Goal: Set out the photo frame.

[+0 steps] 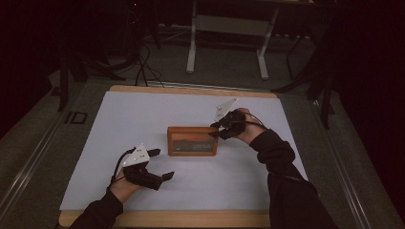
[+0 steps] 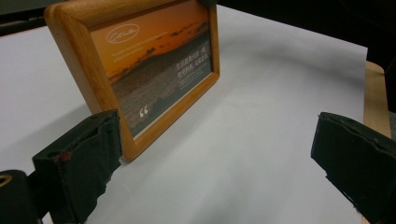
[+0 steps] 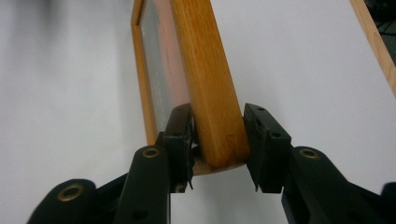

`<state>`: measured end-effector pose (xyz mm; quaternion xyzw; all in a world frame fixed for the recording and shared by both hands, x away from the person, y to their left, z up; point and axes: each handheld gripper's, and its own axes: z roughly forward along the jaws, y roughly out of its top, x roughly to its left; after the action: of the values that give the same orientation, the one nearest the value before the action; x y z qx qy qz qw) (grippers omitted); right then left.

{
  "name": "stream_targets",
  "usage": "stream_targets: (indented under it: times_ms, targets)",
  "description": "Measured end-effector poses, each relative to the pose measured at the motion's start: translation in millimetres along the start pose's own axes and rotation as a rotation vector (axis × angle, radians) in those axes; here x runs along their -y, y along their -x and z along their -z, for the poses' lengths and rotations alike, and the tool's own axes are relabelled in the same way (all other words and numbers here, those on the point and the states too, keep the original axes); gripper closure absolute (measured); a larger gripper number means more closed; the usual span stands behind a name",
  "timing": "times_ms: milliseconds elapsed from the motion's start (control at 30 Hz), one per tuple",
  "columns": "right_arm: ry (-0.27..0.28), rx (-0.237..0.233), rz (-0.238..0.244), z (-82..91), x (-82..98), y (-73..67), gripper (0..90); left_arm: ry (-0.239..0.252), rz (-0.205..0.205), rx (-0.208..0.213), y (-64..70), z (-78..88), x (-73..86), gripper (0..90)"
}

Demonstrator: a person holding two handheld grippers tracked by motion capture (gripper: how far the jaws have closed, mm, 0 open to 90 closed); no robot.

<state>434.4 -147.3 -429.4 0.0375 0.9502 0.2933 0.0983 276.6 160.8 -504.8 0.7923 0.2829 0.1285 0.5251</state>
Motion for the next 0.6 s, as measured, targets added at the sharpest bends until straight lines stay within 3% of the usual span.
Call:
stream_targets:
  times_ms: [300, 600]
  targets:
    - [-0.027, 0.016, -0.049, -8.1, -2.1, 9.1, 58.4, -0.004, 0.002, 0.002, -0.3, -0.3, 1.1, 2.6]
    - [-0.011, 0.008, -0.086, -8.7, -0.7, 10.8, 56.0, -0.005, 0.000, 0.008, -0.1, -1.1, 1.1, 2.7]
